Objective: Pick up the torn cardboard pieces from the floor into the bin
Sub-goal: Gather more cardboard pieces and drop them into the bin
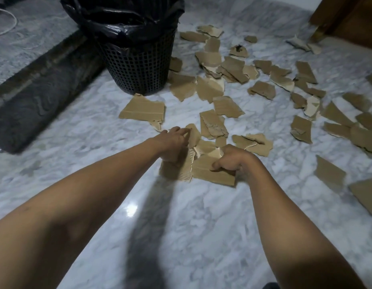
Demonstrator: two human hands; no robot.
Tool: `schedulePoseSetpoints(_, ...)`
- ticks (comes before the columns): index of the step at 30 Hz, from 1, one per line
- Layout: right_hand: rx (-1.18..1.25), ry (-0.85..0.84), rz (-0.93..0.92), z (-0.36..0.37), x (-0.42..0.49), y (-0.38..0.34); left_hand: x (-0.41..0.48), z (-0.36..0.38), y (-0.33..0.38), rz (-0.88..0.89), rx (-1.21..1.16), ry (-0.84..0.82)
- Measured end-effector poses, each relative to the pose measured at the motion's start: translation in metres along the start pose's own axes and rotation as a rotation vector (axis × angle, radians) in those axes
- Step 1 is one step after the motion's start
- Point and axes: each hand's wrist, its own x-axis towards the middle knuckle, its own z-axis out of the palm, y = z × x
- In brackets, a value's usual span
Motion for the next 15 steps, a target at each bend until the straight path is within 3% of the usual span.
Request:
schedulePoseSetpoints(8,0.217,0.196,-0.003,-0.035,0.024,0.013,0.025,-0.003,-0.001,-0.092,-0.184,-0.107)
schedulePoseSetpoints(15,-0.038,0.309,0.035,-0.040,0.085,-0.021,0.036,-0.003,0.005,-0.126,-0.253,-0.065)
